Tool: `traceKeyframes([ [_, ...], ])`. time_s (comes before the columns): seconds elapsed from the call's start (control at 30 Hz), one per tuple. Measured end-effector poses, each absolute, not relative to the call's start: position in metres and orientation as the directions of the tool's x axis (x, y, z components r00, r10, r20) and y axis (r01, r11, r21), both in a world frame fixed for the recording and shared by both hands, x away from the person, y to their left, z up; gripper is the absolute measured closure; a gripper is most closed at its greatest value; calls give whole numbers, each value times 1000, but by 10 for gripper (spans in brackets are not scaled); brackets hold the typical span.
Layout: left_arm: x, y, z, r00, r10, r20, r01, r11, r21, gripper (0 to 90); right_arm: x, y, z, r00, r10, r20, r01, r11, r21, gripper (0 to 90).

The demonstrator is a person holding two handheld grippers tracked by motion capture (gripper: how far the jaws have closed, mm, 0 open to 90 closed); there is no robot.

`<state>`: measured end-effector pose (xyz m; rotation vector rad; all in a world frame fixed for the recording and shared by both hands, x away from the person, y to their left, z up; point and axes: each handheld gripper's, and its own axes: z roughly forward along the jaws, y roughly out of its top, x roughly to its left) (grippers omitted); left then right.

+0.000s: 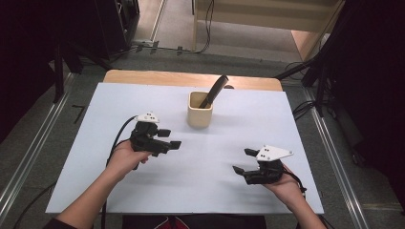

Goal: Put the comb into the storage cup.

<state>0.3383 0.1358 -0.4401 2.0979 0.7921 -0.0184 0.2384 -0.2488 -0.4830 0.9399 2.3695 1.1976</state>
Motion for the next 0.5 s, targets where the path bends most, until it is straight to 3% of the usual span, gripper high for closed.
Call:
traceKeyframes([
  [0.5,326,160,-445,782,561,-272,554,-427,715,298,239,-247,-483,-735,679,3,408,438,801,220],
])
